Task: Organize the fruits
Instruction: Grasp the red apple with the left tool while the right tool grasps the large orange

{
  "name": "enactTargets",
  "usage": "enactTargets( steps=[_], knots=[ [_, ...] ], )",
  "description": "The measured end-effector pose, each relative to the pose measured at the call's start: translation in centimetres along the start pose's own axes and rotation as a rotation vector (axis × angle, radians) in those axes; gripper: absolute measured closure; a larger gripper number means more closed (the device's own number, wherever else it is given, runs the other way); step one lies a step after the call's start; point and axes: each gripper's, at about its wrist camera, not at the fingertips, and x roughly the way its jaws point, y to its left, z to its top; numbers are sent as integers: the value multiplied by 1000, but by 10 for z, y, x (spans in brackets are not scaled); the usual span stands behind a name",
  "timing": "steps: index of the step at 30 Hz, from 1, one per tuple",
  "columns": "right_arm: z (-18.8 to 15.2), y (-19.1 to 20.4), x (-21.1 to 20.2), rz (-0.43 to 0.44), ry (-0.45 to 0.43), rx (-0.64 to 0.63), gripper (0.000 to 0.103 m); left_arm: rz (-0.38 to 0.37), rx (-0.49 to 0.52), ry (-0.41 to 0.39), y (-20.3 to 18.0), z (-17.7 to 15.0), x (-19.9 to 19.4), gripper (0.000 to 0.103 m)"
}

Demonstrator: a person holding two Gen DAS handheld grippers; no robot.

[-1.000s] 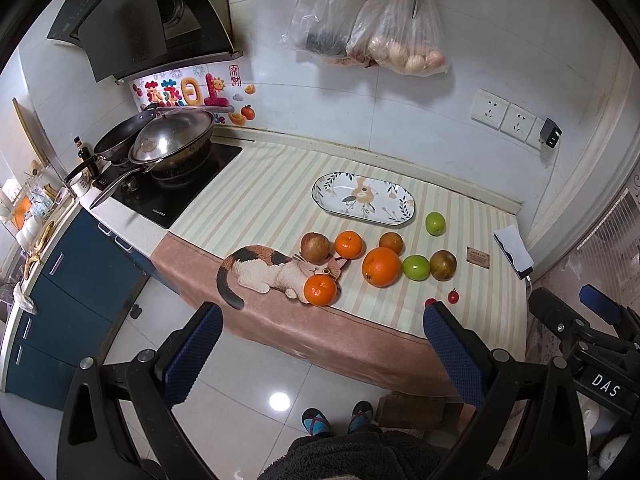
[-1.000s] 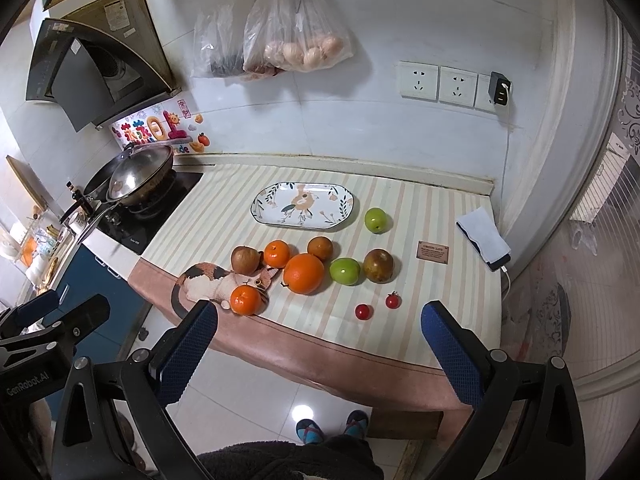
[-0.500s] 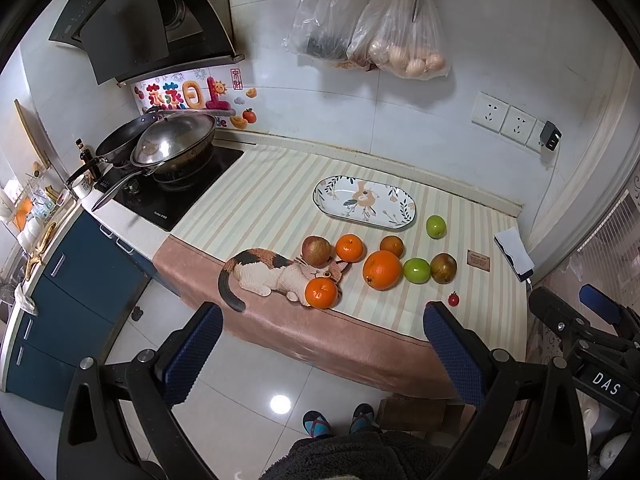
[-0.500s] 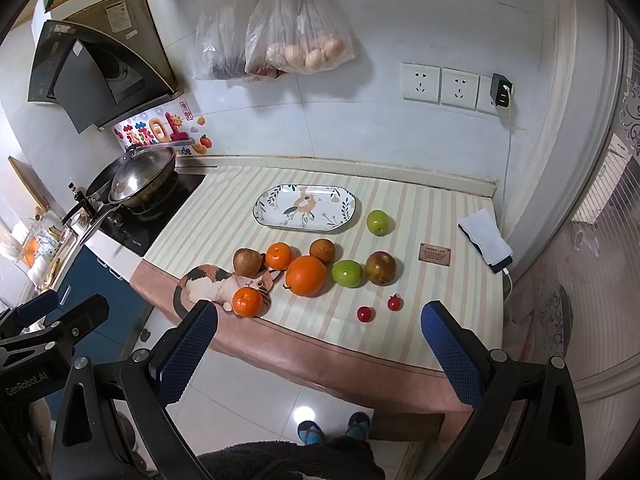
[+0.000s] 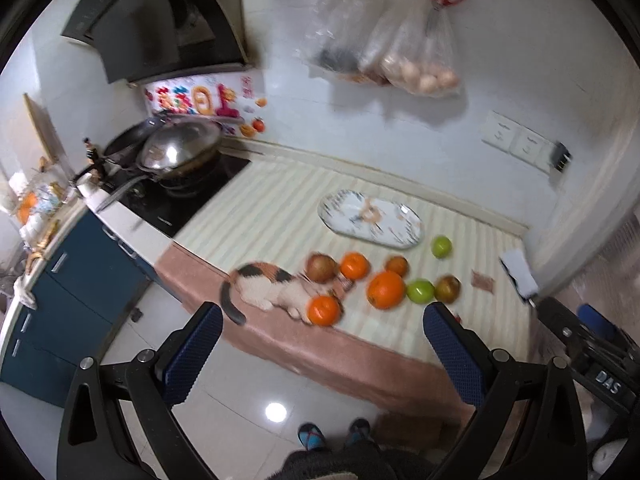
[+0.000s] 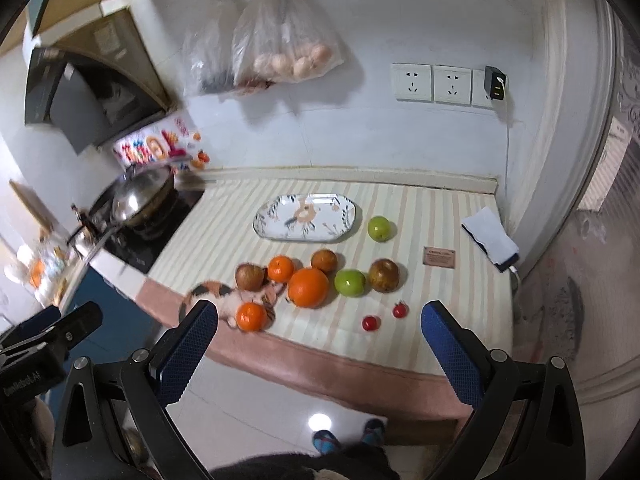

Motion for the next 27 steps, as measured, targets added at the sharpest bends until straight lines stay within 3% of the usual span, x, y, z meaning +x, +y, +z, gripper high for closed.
enactTargets(
  steps=[6,13,19,27],
  knots=[
    [16,-17,46,12,21,9,0,128,-2,17,-7,15,50,0],
    [23,-21,137,25,136,-12,0,183,28,176,-4,25,144,0],
    [21,-10,227,18,255,35,0,158,77,318,4,34,228,0],
    [0,4,353,-71,457,142,0,26,205,574,9,39,368,1]
  ],
)
